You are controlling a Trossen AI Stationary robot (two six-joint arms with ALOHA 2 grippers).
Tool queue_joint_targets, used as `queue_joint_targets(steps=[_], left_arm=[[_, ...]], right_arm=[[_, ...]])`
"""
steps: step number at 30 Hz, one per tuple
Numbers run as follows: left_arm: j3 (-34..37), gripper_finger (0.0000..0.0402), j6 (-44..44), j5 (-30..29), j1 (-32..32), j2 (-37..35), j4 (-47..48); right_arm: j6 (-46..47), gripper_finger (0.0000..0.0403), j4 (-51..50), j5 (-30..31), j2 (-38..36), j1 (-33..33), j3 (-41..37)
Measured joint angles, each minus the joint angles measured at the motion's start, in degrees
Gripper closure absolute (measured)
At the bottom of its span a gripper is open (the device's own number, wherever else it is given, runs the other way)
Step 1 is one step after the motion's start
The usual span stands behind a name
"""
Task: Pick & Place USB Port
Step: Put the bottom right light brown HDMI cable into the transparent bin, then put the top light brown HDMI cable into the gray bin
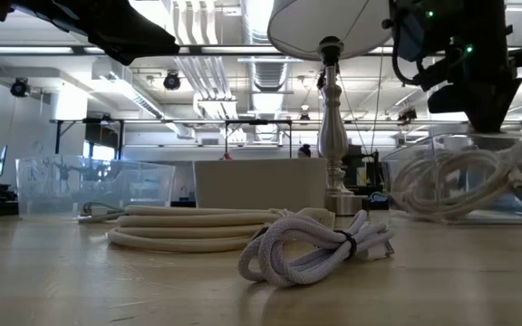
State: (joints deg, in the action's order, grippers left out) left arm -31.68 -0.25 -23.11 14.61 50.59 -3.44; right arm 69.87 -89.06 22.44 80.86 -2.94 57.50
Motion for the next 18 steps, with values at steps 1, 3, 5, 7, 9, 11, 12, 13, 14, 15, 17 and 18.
queue_joint_targets(steps=[1, 3, 5, 7, 9, 11, 12, 13, 14, 15, 17, 18], left_arm=[[0.00, 0.0250, 0.00, -0.02, -0.02, -0.02, 0.00], [0.00, 0.0250, 0.00, -0.02, -0.01, -0.02, 0.01], [0.00, 0.0250, 0.00, -0.02, -0.01, -0.02, 0.01], [0.00, 0.0250, 0.00, -0.02, 0.00, -0.01, 0.02], [0.00, 0.0250, 0.00, 0.00, 0.00, -0.02, 0.02], [0.00, 0.0250, 0.00, -0.02, -0.01, 0.00, 0.02], [0.00, 0.0250, 0.00, -0.02, 0.00, -0.02, 0.02], [0.00, 0.0250, 0.00, -0.02, 0.00, 0.00, 0.02], [0.00, 0.0250, 0.00, -0.02, -0.02, -0.01, 0.02], [0.00, 0.0250, -0.01, -0.02, -0.01, -0.01, 0.02], [0.00, 0.0250, 0.00, -0.02, -0.01, 0.00, 0.02], [0.00, 0.0250, 0.00, -0.02, -0.01, -0.01, 0.03]], right_arm=[[0.00, 0.0281, 0.01, 0.00, 0.00, 0.00, 0.10], [-0.02, 0.0276, 0.51, 0.00, 0.00, 0.00, 0.68], [-0.31, 0.0273, 1.13, 0.00, 0.00, -0.04, 1.37], [-0.93, 0.0270, 1.92, 0.00, 0.00, -0.04, 2.27], [-1.28, 0.0269, 2.88, 0.00, 0.00, -0.07, 3.17], [-1.41, 0.0270, 3.32, 0.00, 0.00, -0.14, 4.24], [-1.57, 0.0272, 3.34, 0.02, 0.00, -0.20, 4.76], [-1.78, 0.0273, 3.32, 0.02, 0.00, -0.20, 5.32], [-2.32, 0.0275, 3.37, -0.02, 0.00, -0.20, 5.88], [-2.78, 0.0277, 3.41, -0.06, 0.00, -0.21, 6.49], [-3.02, 0.0280, 3.62, -0.15, 0.00, -0.70, 7.85], [-3.08, 0.0281, 3.74, -0.15, 0.00, -1.10, 8.54]])
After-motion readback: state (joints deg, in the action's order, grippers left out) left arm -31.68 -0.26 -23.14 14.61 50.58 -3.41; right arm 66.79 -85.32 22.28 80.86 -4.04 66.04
